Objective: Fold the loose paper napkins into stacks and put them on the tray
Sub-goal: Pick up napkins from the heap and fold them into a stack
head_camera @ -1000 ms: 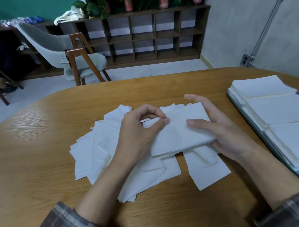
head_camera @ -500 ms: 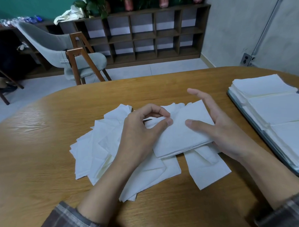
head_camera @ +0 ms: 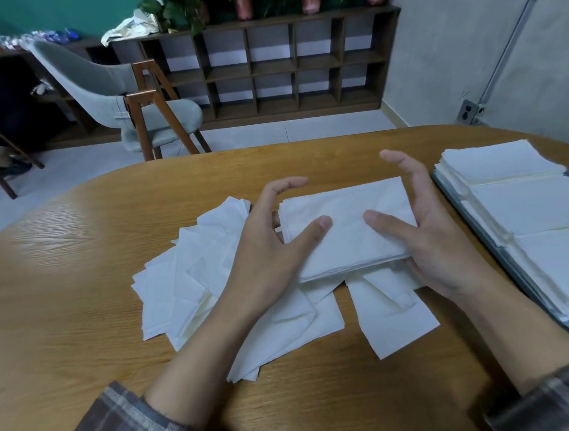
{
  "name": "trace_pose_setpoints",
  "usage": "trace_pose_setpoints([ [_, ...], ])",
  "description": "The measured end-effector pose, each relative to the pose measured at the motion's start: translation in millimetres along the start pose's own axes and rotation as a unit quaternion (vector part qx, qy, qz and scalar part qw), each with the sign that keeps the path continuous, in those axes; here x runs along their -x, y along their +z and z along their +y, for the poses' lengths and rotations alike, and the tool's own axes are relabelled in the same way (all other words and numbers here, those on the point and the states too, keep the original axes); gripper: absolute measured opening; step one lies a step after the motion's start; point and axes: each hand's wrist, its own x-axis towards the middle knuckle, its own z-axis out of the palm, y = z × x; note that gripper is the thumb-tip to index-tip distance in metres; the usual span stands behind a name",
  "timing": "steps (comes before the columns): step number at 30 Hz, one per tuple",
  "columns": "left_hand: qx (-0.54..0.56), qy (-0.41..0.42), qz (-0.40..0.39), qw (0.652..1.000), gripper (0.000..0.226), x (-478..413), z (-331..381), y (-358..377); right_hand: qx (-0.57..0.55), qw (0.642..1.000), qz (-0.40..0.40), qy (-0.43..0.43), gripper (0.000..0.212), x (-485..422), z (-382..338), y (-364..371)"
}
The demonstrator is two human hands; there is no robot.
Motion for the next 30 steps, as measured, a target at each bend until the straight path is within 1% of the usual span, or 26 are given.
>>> trace_pose_setpoints([
  [1,-0.014,0.01,0.011,1.0,0.044,-1,-2,0,0.002,1.0,-0.012,-0.002,0.065,1,0,-1],
  [4,-0.029,0.029,0.022,0.999,0.04,-4,-8,-2,-0.006,0.997,-0.071,0.007,0.04,3,-4,-3],
  [5,-0.036,0.036,0.017,0.999,0.039,-4,-8,-2,0.004,0.997,-0.076,0.013,0.032,3,-4,-3],
  [7,-0.071,0.066,0.015,0.995,0.042,-2,-10,2,0.063,0.997,-0.047,0.015,0.022,2,-1,-5],
  [9,-0.138,0.13,0.035,0.981,0.049,0,-11,5,0.136,0.991,0.001,0.01,0.026,1,3,-7],
  [10,-0.182,0.177,0.041,0.966,0.048,1,-12,7,0.158,0.987,0.025,0.006,0.028,1,4,-8],
  [11,-0.216,0.224,0.034,0.95,0.043,2,-13,8,0.167,0.985,0.048,0.003,0.031,1,4,-8],
  [13,-0.243,0.289,-0.025,0.926,0.024,5,-17,12,0.166,0.982,0.095,-0.003,0.033,-1,6,-10],
  [14,-0.254,0.306,-0.063,0.915,0.017,8,-19,14,0.161,0.981,0.112,-0.004,0.034,-1,6,-10],
  [16,-0.286,0.319,-0.124,0.895,0.018,12,-23,20,0.151,0.981,0.123,0.0,0.034,-2,7,-10],
  [17,-0.301,0.323,-0.144,0.886,0.021,13,-26,23,0.149,0.981,0.121,0.002,0.034,-2,7,-9],
  [19,-0.314,0.332,-0.155,0.876,0.02,13,-32,27,0.156,0.981,0.118,0.007,0.033,-1,6,-8],
  [23,-0.302,0.325,-0.14,0.885,0.015,11,-35,26,0.172,0.978,0.12,0.008,0.032,-1,6,-7],
  [27,-0.233,0.273,-0.138,0.923,0.013,12,-28,25,0.185,0.975,0.123,0.006,0.031,-2,6,-10],
  [30,-0.176,0.228,-0.119,0.95,0.011,12,-20,22,0.191,0.975,0.115,0.005,0.031,-2,7,-11],
])
